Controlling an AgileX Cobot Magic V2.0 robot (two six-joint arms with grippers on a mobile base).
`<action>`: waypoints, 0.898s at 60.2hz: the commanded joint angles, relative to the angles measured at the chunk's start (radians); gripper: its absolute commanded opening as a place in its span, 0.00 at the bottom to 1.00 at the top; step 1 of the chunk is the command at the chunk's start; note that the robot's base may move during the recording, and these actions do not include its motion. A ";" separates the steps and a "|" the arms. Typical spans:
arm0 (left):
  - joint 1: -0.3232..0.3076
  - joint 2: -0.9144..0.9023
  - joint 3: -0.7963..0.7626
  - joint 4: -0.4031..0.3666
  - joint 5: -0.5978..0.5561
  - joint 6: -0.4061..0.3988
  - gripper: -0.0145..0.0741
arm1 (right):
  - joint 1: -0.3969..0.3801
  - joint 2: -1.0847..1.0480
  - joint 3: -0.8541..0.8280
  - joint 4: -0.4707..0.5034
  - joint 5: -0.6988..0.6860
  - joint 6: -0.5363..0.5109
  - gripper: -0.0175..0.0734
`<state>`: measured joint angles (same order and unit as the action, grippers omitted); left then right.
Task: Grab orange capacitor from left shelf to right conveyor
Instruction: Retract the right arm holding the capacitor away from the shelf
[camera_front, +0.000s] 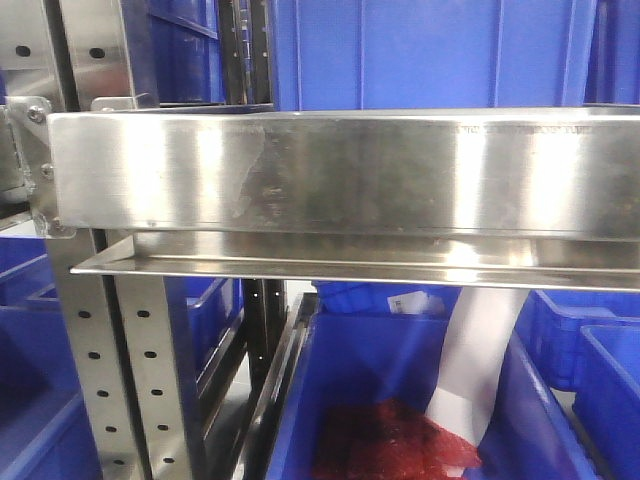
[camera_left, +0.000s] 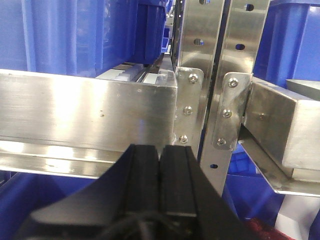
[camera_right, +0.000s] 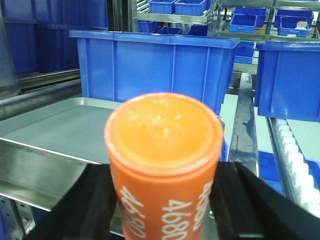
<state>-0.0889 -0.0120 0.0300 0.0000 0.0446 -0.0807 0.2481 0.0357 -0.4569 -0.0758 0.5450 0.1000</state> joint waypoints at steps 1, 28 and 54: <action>-0.005 -0.019 -0.002 0.000 -0.082 0.000 0.05 | 0.002 0.012 -0.028 -0.006 -0.092 -0.004 0.26; -0.005 -0.019 -0.002 0.000 -0.082 0.000 0.05 | 0.002 0.012 -0.028 -0.006 -0.092 -0.004 0.26; -0.005 -0.019 -0.002 0.000 -0.082 0.000 0.05 | 0.003 0.012 -0.028 -0.006 -0.092 -0.004 0.26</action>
<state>-0.0889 -0.0120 0.0300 0.0000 0.0446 -0.0807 0.2520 0.0357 -0.4569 -0.0758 0.5450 0.1000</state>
